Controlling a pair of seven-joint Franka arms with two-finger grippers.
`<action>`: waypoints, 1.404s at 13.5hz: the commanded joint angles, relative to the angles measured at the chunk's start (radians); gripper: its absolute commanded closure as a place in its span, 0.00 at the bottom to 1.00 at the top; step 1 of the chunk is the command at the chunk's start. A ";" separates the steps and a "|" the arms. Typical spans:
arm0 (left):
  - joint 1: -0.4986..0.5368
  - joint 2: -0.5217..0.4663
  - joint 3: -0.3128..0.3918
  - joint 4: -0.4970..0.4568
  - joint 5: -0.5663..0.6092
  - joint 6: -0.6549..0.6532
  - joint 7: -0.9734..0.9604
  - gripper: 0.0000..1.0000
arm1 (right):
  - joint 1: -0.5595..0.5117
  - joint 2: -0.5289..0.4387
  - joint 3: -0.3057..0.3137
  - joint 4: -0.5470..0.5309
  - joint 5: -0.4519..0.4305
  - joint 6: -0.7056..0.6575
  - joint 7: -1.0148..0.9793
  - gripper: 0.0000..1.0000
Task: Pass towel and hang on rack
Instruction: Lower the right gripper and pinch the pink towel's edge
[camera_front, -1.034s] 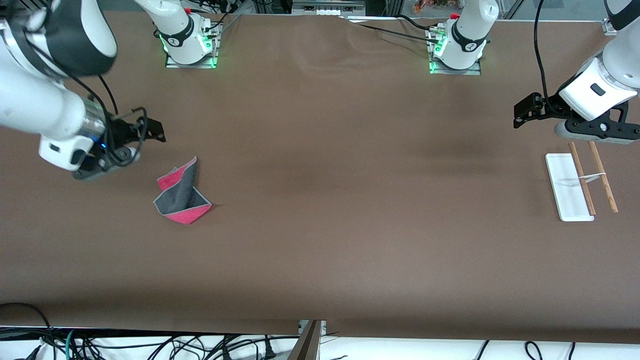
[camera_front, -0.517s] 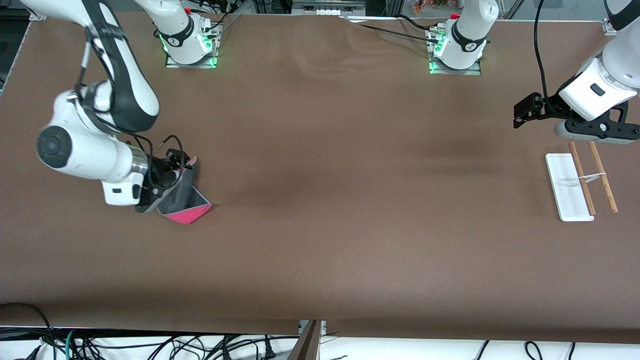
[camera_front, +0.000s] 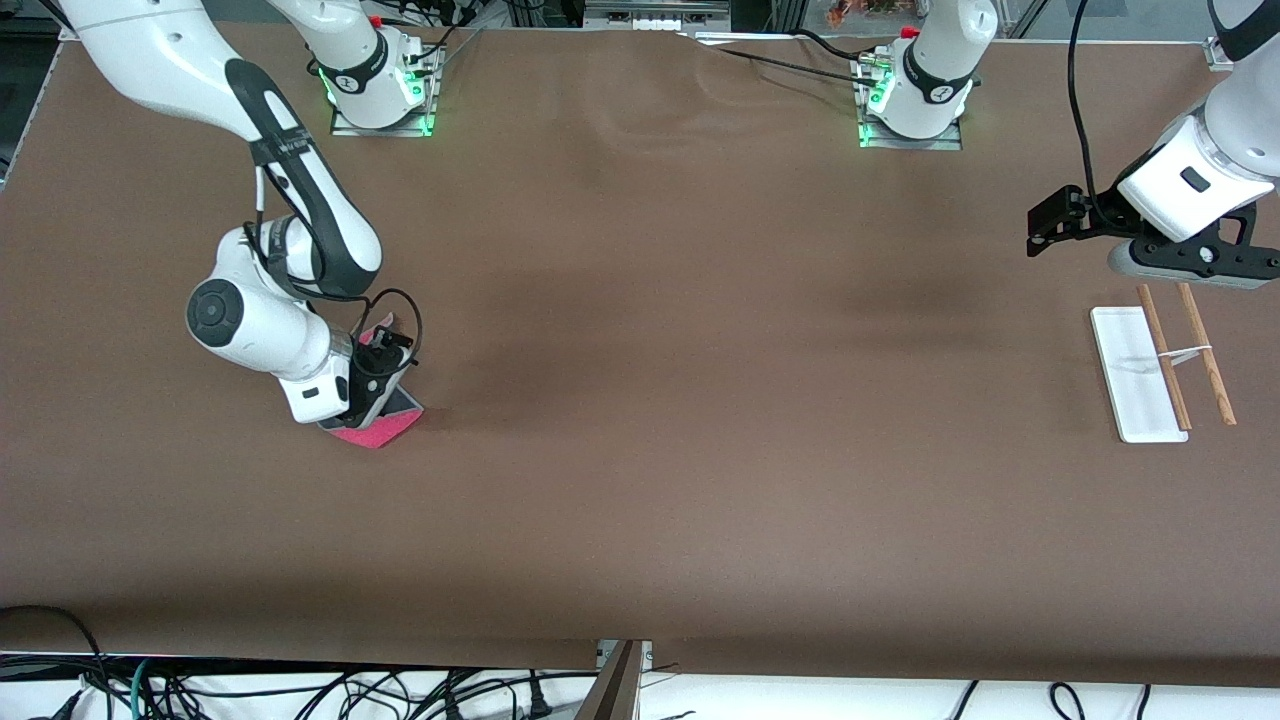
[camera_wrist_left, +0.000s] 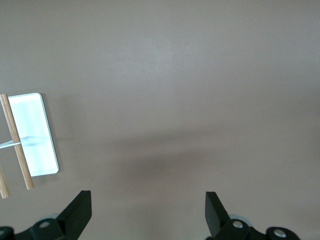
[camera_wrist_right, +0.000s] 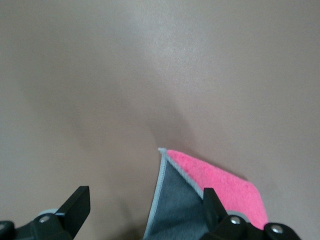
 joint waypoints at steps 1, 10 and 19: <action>0.003 -0.005 -0.003 0.000 -0.010 -0.008 -0.007 0.00 | 0.003 0.020 0.004 -0.001 0.008 0.043 -0.035 0.01; 0.003 -0.005 -0.003 0.000 -0.010 -0.008 -0.007 0.00 | 0.014 0.073 0.004 0.017 0.008 0.129 -0.133 0.28; 0.003 -0.006 -0.003 0.000 -0.010 -0.008 -0.007 0.00 | 0.017 0.071 0.004 0.132 0.008 -0.027 -0.144 1.00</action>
